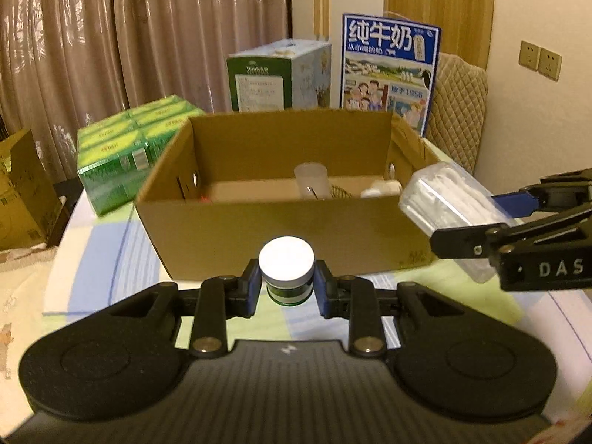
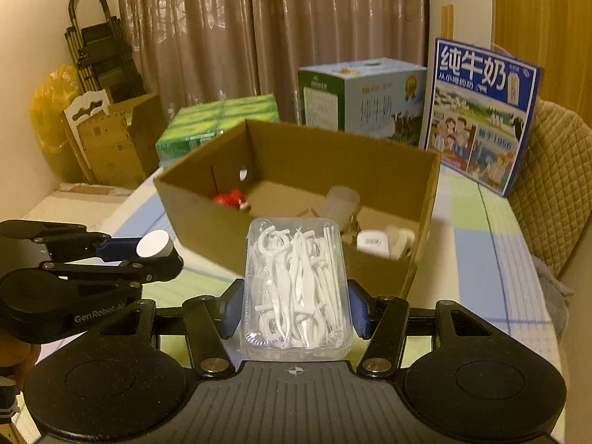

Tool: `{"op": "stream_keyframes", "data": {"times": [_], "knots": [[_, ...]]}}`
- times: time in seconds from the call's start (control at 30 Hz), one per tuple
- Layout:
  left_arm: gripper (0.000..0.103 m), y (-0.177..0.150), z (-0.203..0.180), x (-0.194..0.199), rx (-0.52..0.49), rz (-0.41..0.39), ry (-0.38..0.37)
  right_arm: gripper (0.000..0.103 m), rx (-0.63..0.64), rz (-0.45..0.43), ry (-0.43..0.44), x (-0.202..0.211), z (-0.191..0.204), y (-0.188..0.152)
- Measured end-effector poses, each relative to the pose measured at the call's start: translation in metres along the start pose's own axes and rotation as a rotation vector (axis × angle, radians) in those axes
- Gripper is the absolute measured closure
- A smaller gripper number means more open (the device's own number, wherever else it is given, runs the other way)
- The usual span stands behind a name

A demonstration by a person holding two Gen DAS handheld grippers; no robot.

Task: Organize rigid objects
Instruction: 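Lift and carry the jar with the left tool while the right tool carries the floss box to the box, then lower the jar into the box with the left tool while the right tool lowers the floss box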

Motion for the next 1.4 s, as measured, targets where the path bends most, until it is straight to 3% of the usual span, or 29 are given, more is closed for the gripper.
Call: {"op": "stream_keyframes", "data": {"times": [0.23,0.53,1.4], "knots": [[0.078,0.039,0.011,-0.003,-0.003,0.002,-0.007,0.049,-0.005,-0.008,-0.023,-0.002,-0.013,0.038],[0.078,0.070,0.018,-0.020,-0.004,0.020,-0.021,0.049,-0.002,0.010,-0.044,-0.017,-0.020,0.058],[0.078,0.093,0.044,-0.084,0.020,0.074,-0.015,0.049,-0.043,0.061,-0.106,-0.074,-0.054,0.069]]}}
Point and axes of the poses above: each gripper's, at about its wrist camera, not at the fingertips, and x roughly against the way its jaws point, z to its left, y to its top, the point moved 9 cm from there along -x, roughly the way its jaws point, and after that the axes turned 7 degrees about -y, right-handed, at the moved point
